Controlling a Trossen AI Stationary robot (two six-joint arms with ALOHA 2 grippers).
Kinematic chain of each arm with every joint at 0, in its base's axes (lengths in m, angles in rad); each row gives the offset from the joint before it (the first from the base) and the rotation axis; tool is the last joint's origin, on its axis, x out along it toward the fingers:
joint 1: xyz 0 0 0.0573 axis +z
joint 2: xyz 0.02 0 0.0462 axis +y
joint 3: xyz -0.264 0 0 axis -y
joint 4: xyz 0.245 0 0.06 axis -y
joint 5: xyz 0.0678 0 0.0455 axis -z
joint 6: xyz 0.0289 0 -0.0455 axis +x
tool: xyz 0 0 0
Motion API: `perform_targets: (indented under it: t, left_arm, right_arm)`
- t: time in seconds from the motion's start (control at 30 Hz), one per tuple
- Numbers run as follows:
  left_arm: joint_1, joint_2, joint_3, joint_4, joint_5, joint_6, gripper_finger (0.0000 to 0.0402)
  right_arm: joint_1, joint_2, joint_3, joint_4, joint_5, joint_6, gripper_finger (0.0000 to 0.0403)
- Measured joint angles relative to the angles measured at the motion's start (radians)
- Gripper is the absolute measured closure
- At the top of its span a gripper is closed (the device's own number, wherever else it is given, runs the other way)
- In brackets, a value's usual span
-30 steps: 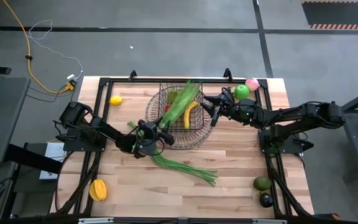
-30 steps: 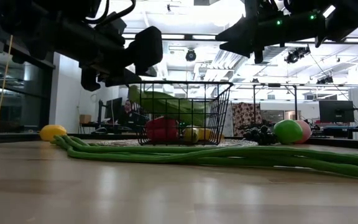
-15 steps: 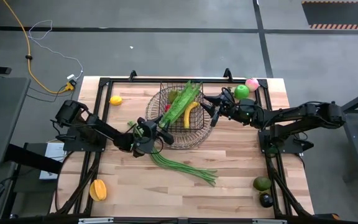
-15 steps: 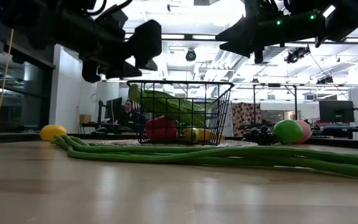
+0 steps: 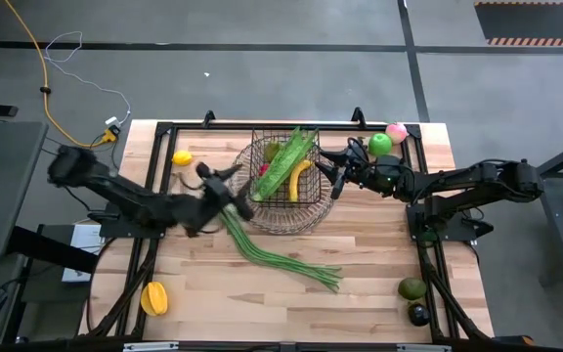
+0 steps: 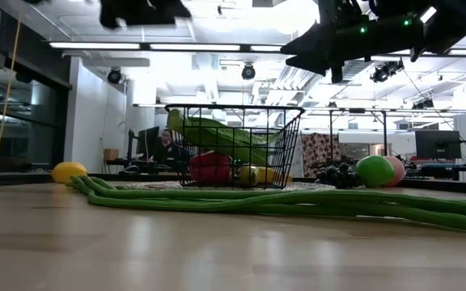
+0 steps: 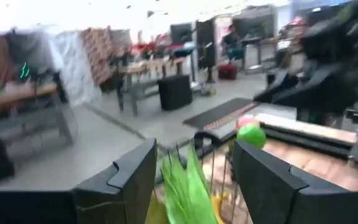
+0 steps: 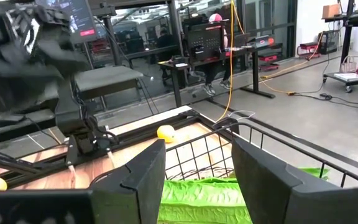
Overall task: Build produce basket
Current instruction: Put the green apple into the black mesh basket
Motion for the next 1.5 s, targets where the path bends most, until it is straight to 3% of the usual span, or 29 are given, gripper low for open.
perform_targets:
  t: [0.13, 0.27, 0.33, 0.43, 0.7, 1.0, 1.07, 1.13, 1.27, 1.33, 1.5]
  left_arm:
    - [-0.038, -0.218, 0.000, -0.229, 0.174, 0.016, 0.0202]
    - [-0.016, -0.401, -0.020, -0.546, 0.528, -0.163, 0.0202]
    - [0.005, -0.466, -0.061, -0.624, 0.651, -0.206, 0.0202]
    - [0.019, -0.546, -0.149, -0.609, 0.726, -0.219, 0.0202]
    - [0.025, -0.646, -0.371, -0.323, 0.730, -0.148, 0.0202]
    - [0.026, -0.664, -0.384, -0.291, 0.674, -0.140, 0.0202]
    - [0.026, -0.664, -0.384, -0.292, 0.658, -0.140, 0.0202]
    - [0.026, -0.664, -0.384, -0.292, 0.649, -0.141, 0.0202]
    - [0.026, -0.664, -0.384, -0.292, 0.647, -0.140, 0.0202]
    - [0.026, -0.664, -0.384, -0.293, 0.647, -0.140, 0.0202]
    - [0.026, -0.664, -0.384, -0.296, 0.647, -0.125, 0.0202]
  right_arm:
    - [0.000, 0.000, 0.000, -0.003, 0.000, 0.000, 0.0226]
    - [0.000, 0.000, 0.000, -0.003, 0.000, 0.004, 0.0226]
    - [0.000, 0.000, 0.000, -0.003, 0.000, 0.004, 0.0226]
    - [0.000, 0.000, 0.000, -0.003, 0.000, 0.004, 0.0226]
    - [0.000, 0.000, 0.000, -0.017, 0.000, 0.004, 0.0226]
    - [-0.001, 0.000, 0.000, -0.022, 0.000, 0.006, 0.0226]
    - [0.000, 0.000, 0.000, -0.039, 0.028, 0.082, 0.0226]
    - [-0.003, 0.000, 0.027, -0.156, 0.126, 0.197, 0.0226]
    - [-0.035, 0.016, 0.162, -0.608, 0.374, 0.319, 0.0226]
    - [-0.058, 0.030, 0.204, -0.783, 0.443, 0.394, 0.0226]
    - [-0.099, 0.044, 0.228, -0.822, 0.476, 0.449, 0.0226]
